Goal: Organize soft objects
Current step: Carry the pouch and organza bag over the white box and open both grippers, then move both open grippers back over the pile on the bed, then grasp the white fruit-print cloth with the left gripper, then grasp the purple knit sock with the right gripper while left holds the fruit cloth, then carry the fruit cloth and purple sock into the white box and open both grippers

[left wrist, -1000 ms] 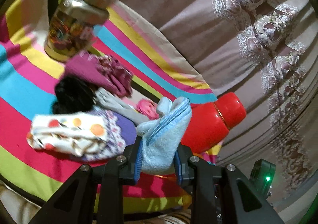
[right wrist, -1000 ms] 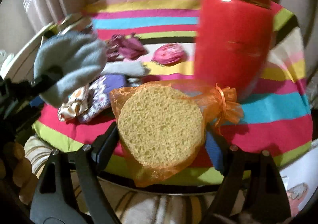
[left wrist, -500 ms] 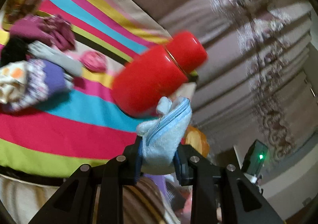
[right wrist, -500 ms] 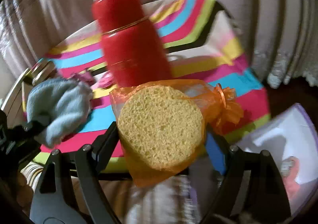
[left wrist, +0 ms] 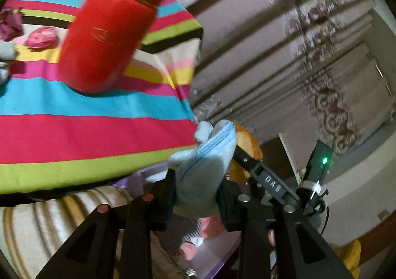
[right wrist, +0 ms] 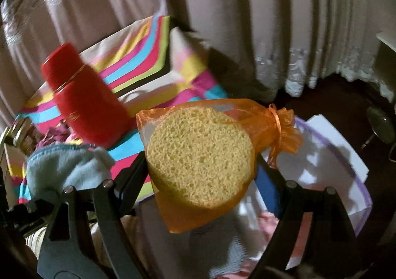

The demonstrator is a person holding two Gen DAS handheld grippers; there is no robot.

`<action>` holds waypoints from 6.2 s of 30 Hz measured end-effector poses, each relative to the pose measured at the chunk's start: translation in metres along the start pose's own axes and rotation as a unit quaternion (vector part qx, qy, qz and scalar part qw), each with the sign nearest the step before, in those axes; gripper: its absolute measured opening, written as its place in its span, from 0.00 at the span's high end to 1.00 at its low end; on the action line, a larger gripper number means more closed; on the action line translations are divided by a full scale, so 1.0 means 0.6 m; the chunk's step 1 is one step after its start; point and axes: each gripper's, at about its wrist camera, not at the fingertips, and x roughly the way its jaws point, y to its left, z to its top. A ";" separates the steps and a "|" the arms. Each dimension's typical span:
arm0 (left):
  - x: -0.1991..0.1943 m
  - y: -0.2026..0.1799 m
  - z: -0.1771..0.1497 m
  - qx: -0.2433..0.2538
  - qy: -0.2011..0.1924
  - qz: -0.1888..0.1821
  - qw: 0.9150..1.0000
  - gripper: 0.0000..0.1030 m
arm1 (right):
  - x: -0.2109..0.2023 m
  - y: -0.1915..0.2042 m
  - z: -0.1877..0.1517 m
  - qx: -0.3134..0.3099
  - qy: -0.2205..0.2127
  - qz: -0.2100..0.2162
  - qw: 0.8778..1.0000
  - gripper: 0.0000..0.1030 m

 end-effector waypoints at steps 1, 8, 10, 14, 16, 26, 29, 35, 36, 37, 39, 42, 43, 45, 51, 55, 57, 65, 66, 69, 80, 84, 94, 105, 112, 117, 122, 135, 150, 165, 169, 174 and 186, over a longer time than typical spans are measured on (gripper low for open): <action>0.010 -0.006 -0.001 0.005 0.008 0.000 1.000 0.56 | -0.005 -0.014 0.004 0.010 -0.005 -0.011 1.000 0.18; 0.025 0.004 -0.008 0.003 0.028 0.016 0.999 0.45 | -0.005 -0.076 0.013 0.053 0.003 -0.034 0.998 0.17; 0.021 0.005 -0.008 0.002 0.024 0.017 1.000 0.45 | -0.007 -0.081 0.013 0.056 0.004 -0.035 0.998 0.16; 0.012 -0.001 -0.012 0.015 0.016 0.020 1.000 0.45 | -0.015 -0.076 0.012 0.051 0.003 -0.032 0.998 0.16; 0.007 -0.010 -0.010 0.030 0.008 0.023 0.999 0.45 | -0.022 -0.070 0.011 0.045 0.000 -0.029 0.999 0.16; -0.082 -0.014 0.023 0.100 -0.089 0.064 0.989 0.45 | -0.046 0.005 0.016 -0.012 -0.012 -0.009 1.000 0.16; -0.115 0.001 0.036 0.109 -0.115 0.084 0.984 0.45 | -0.047 0.033 0.014 -0.021 -0.007 0.014 1.000 0.16; -0.179 0.042 0.064 0.121 -0.154 0.141 0.971 0.45 | -0.046 0.100 0.008 -0.050 0.005 0.042 0.998 0.16; -0.185 0.047 0.067 0.121 -0.156 0.146 0.969 0.45 | -0.046 0.109 0.006 -0.056 0.005 0.043 0.998 0.16; -0.196 0.057 0.071 0.120 -0.160 0.154 0.967 0.45 | -0.046 0.121 0.004 -0.063 0.006 0.046 0.997 0.16; -0.213 0.077 0.077 0.118 -0.165 0.173 0.964 0.45 | -0.044 0.143 0.000 -0.075 0.010 0.054 0.996 0.16; -0.243 0.116 0.090 0.108 -0.163 0.196 0.961 0.45 | -0.043 0.179 -0.007 -0.094 0.015 0.067 0.993 0.16; -0.251 0.127 0.093 0.104 -0.161 0.201 0.961 0.45 | -0.042 0.190 -0.010 -0.100 0.016 0.070 0.992 0.16; -0.267 0.152 0.097 0.106 -0.151 0.219 0.958 0.45 | -0.040 0.213 -0.015 -0.112 0.020 0.080 0.990 0.16; -0.301 0.226 0.095 0.091 -0.118 0.251 0.956 0.45 | -0.034 0.277 -0.029 -0.152 0.029 0.099 0.983 0.16; -0.300 0.243 0.091 0.112 -0.094 0.296 0.944 0.45 | -0.031 0.312 -0.034 -0.171 0.036 0.110 0.978 0.16; -0.297 0.255 0.089 0.119 -0.072 0.309 0.941 0.42 | -0.032 0.331 -0.037 -0.183 0.038 0.115 0.976 0.16; -0.303 0.362 0.084 0.018 -0.020 0.336 0.941 0.37 | -0.026 0.412 -0.043 -0.217 0.050 0.148 0.964 0.16; -0.303 0.368 0.083 0.014 -0.016 0.339 0.941 0.37 | -0.024 0.425 -0.045 -0.222 0.053 0.153 0.962 0.16; -0.296 0.383 0.079 0.013 -0.003 0.363 0.932 0.37 | -0.015 0.449 -0.048 -0.227 0.059 0.163 0.958 0.16; -0.259 0.403 0.088 0.046 0.026 0.390 0.920 0.39 | 0.038 0.522 -0.061 -0.205 0.091 0.181 0.958 0.16; -0.283 0.408 0.092 0.028 0.000 0.357 0.934 0.56 | 0.060 0.538 -0.074 -0.205 0.110 0.181 0.956 0.16; -0.302 0.405 0.095 -0.004 -0.032 0.278 0.960 0.87 | 0.103 0.538 -0.114 -0.191 0.155 0.175 0.953 0.16; -0.382 0.410 0.098 -0.083 -0.175 0.187 0.963 0.87 | 0.146 0.575 -0.157 -0.177 0.200 0.187 0.945 0.16; -0.411 0.422 0.093 -0.109 -0.219 0.190 0.951 0.87 | 0.202 0.615 -0.177 -0.129 0.245 0.190 0.942 0.16; -0.411 0.425 0.090 -0.108 -0.220 0.188 0.951 0.87 | 0.220 0.625 -0.175 -0.105 0.242 0.178 0.948 0.15; -0.409 0.423 0.088 -0.108 -0.223 0.187 0.950 0.87 | 0.226 0.637 -0.178 -0.108 0.231 0.178 0.950 0.33; -0.416 0.433 0.085 -0.127 -0.240 0.178 0.946 0.87 | 0.166 0.600 -0.162 -0.125 0.172 0.231 0.949 0.83; -0.402 0.413 0.087 -0.113 -0.242 0.158 0.951 0.87 | 0.086 0.521 -0.121 -0.159 0.064 0.190 0.967 0.83; -0.354 0.330 0.088 -0.079 -0.218 0.113 0.966 0.87 | 0.021 0.456 -0.099 -0.164 -0.022 0.165 0.972 0.83; -0.332 0.301 0.088 -0.071 -0.202 0.093 0.972 0.87 | 0.009 0.421 -0.090 -0.150 -0.033 0.157 0.976 0.83; -0.305 0.264 0.085 -0.057 -0.181 0.073 0.979 0.87 | 0.001 0.378 -0.082 -0.132 -0.037 0.146 0.980 0.83; -0.211 0.163 0.064 -0.032 -0.122 0.019 0.992 0.87 | -0.050 0.255 -0.048 -0.084 -0.060 0.115 0.988 0.83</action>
